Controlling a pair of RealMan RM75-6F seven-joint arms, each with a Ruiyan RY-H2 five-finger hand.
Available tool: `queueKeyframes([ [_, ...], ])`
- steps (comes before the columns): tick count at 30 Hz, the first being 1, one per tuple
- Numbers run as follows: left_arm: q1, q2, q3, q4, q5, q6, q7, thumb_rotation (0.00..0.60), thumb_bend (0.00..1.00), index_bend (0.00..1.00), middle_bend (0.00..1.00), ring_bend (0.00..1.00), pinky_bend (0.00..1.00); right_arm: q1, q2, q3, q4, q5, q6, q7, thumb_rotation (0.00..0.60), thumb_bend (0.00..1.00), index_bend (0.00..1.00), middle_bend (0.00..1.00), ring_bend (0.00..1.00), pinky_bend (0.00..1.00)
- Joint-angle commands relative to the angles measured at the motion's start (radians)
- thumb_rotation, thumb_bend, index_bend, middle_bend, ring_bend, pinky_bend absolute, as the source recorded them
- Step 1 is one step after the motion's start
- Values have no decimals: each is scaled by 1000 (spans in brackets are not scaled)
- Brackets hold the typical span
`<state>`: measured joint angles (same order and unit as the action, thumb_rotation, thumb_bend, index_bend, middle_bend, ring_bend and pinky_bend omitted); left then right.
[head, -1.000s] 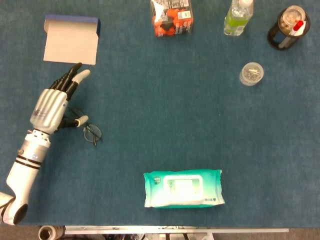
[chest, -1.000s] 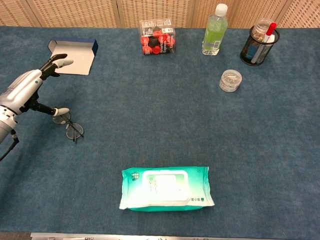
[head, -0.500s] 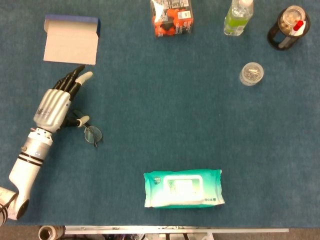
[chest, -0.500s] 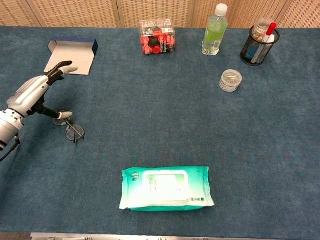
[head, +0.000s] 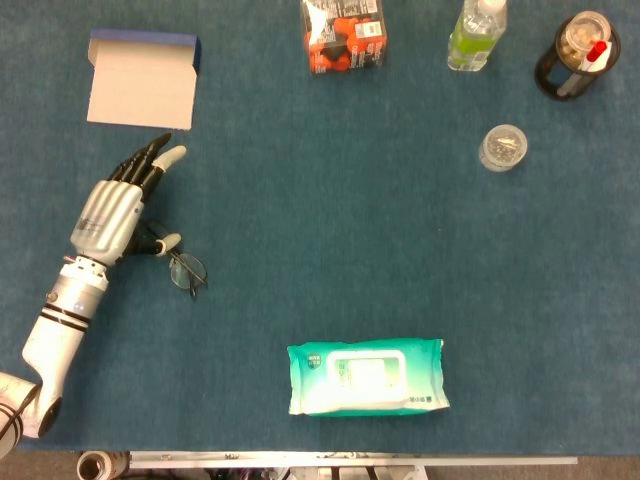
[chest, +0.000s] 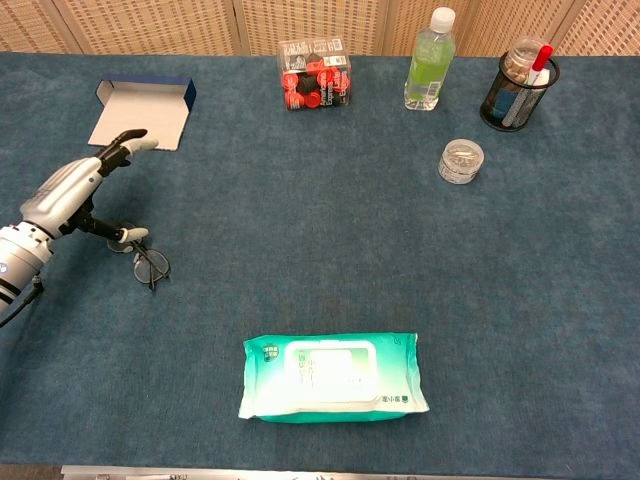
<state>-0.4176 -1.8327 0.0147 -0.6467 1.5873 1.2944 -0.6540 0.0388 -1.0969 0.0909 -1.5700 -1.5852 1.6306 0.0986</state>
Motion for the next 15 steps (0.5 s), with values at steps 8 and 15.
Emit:
queueKeyframes([
  [8,26,118,9,-156,55,175,91,600,23,6,0,77,151,-7,-1,3,0,-1,17,-1,600,411,586,398,365,445],
  [15,43,410,18,-577,53,172,404,600,23,0,0,76,151,-26,-13,-5,6,-7,43,-23,600,411,586,398,365,445],
])
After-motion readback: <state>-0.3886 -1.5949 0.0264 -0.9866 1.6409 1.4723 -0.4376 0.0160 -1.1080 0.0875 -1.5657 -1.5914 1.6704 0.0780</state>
